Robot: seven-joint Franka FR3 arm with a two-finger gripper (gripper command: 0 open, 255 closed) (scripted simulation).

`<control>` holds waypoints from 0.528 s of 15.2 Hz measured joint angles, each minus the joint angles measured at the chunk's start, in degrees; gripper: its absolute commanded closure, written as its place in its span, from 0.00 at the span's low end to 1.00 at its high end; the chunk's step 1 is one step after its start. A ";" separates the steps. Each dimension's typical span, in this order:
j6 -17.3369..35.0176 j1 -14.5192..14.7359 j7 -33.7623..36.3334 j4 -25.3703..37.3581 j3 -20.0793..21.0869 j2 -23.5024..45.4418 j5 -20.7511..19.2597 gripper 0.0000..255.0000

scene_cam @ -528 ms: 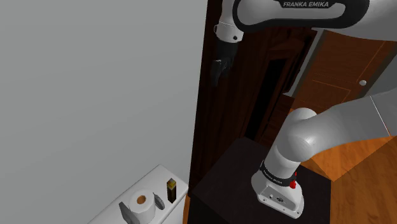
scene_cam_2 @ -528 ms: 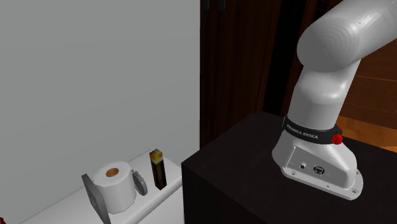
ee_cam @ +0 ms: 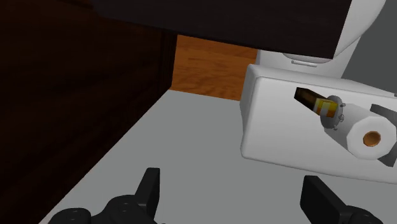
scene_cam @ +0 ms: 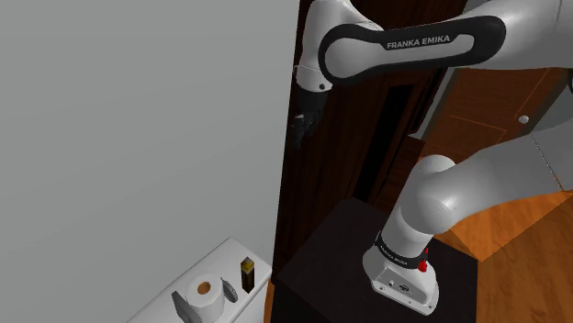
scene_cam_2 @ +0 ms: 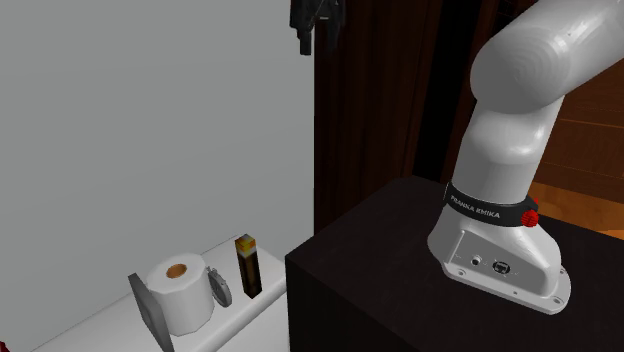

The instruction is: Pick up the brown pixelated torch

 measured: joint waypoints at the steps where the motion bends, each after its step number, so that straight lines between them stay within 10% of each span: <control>1: 1.04 0.58 0.87 -0.59 0.94 0.52 0.65 0.00; 8: 14.12 3.40 4.78 -6.65 5.98 8.14 3.79 0.00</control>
